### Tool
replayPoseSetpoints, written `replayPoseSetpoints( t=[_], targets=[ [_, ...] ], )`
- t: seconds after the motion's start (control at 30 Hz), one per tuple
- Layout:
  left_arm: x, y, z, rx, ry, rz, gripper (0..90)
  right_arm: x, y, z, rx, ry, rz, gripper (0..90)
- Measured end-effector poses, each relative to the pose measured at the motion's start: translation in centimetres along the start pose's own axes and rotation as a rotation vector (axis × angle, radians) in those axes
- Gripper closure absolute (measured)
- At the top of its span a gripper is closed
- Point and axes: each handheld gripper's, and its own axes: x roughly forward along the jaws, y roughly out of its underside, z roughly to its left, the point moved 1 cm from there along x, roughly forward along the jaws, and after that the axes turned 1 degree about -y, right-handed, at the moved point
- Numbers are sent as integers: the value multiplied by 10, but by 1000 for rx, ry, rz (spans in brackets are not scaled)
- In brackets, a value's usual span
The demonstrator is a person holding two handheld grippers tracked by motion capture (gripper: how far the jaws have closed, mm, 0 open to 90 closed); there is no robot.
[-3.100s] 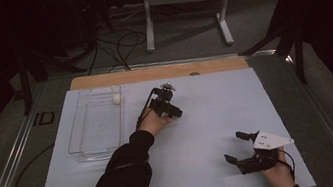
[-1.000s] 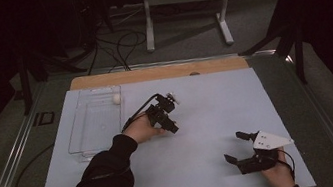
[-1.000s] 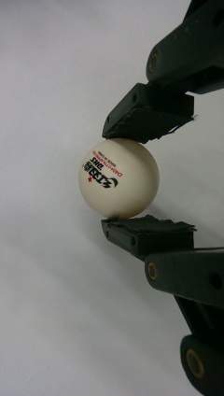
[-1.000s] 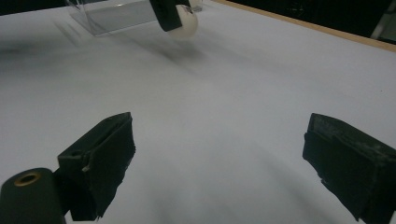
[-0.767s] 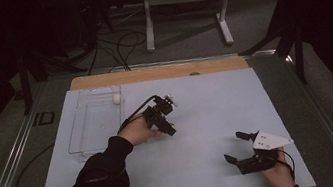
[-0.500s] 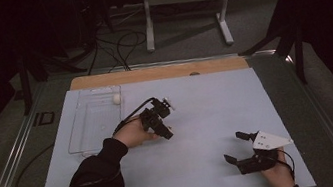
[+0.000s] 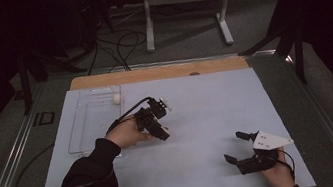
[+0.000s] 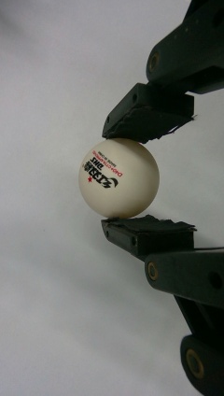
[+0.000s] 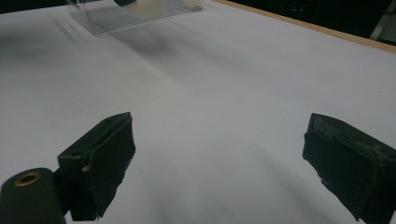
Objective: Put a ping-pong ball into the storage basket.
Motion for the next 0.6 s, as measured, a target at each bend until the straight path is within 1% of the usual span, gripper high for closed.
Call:
replayPoseSetpoints(
  t=[0.2, 0.3, 0.6],
  targets=[
    [-8, 2, -2, 19, -1, 3, 516, 0, 0, 0, -2, 1, 1, 90],
    [-13, 2, -1, 29, -1, -5, 516, 0, 0, 0, -3, 3, -2, 91],
    [-28, 3, 0, 31, -12, -22, 516, 0, 0, 0, -3, 1, 0, 91]
  ],
)
